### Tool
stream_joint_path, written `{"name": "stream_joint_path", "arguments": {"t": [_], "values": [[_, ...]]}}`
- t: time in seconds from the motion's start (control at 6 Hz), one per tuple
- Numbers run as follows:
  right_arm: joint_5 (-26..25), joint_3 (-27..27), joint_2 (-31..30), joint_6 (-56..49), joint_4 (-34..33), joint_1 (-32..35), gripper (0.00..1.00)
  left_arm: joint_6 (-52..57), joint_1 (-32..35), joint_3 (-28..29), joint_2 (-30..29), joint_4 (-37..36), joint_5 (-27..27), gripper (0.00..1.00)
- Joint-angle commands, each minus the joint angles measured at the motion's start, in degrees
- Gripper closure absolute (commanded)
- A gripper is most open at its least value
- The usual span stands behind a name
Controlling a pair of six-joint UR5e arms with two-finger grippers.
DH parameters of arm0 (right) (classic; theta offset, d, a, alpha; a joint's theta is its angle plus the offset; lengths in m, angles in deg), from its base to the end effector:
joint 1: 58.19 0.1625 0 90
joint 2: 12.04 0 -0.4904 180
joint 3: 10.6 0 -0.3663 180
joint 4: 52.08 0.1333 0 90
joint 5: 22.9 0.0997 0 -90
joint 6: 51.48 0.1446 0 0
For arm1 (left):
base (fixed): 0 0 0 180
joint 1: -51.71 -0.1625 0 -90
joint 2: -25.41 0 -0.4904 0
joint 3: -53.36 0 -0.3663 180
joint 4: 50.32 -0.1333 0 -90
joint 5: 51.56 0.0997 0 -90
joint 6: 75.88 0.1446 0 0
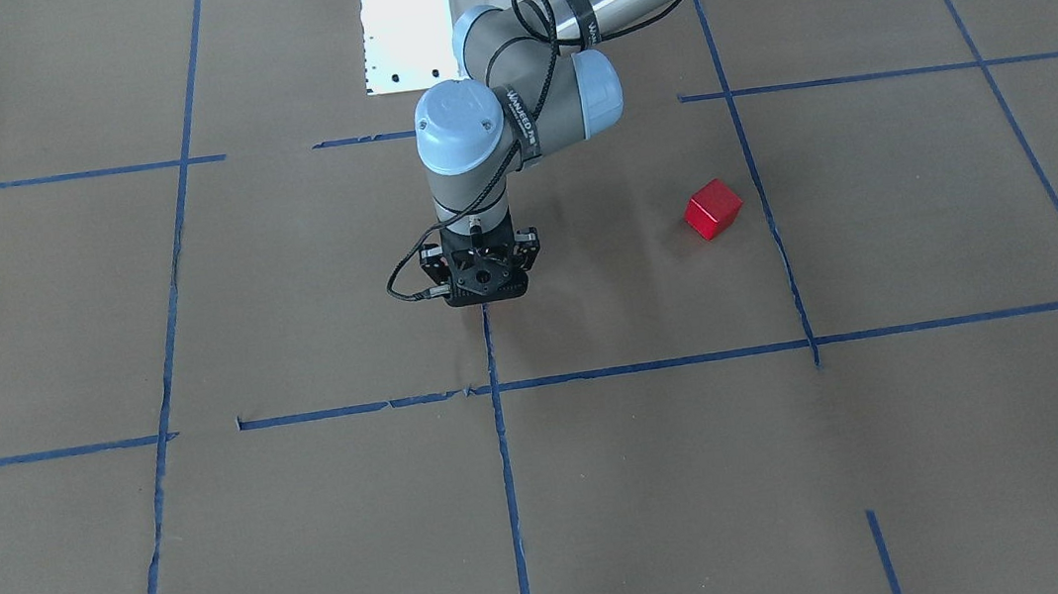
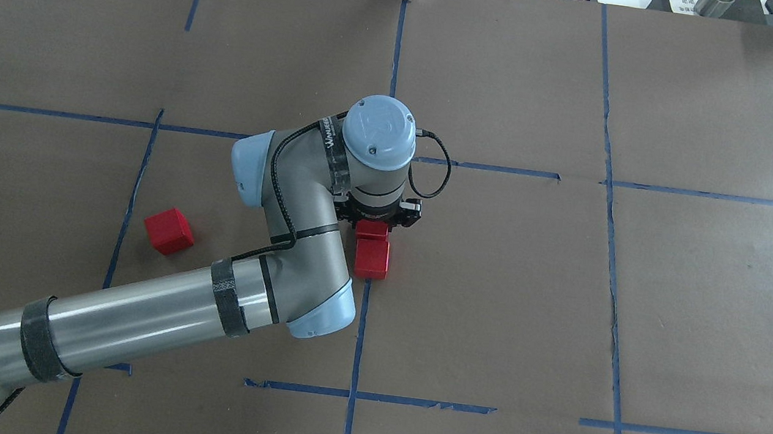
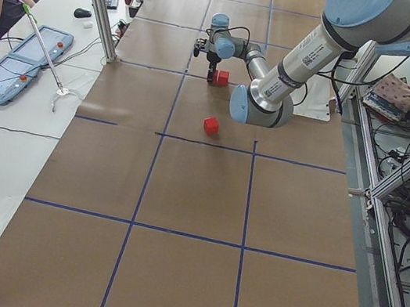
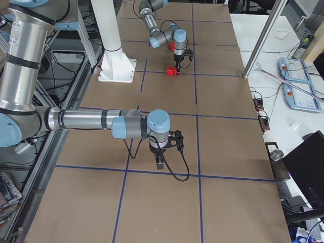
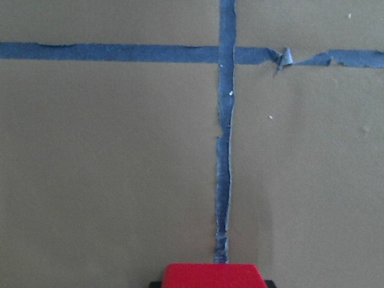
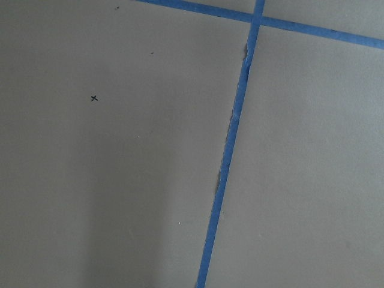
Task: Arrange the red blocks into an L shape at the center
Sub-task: 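Carry the red cube with the left gripper just nearer the robot than the placed cube, then set the cube down against the placed cube and open the left gripper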
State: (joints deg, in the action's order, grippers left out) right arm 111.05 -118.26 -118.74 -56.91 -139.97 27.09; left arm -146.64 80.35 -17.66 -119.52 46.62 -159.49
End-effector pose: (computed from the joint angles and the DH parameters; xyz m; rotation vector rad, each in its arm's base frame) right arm 0.0056 -0.3320 0.7247 0.0558 -0.7678 -0.1889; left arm 0.7162 -0.4923 0.2622 0.0287 0.7990 -0.0381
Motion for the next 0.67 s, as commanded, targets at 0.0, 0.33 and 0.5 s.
{"name": "stream_joint_path", "arguments": {"t": [0.0, 0.33, 0.5], "values": [[0.09, 0.0, 0.0, -0.02, 0.0, -0.02, 0.0, -0.34, -0.25, 0.01, -0.26, 0.0, 0.0, 0.6], [0.0, 0.0, 0.0, -0.02, 0.0, 0.06, 0.0, -0.96, -0.43, 1.49, -1.32, 0.09, 0.0, 0.6], [0.09, 0.0, 0.0, -0.02, 0.0, -0.02, 0.0, -0.96, -0.61, 1.5, -1.23, 0.09, 0.0, 0.6]]}}
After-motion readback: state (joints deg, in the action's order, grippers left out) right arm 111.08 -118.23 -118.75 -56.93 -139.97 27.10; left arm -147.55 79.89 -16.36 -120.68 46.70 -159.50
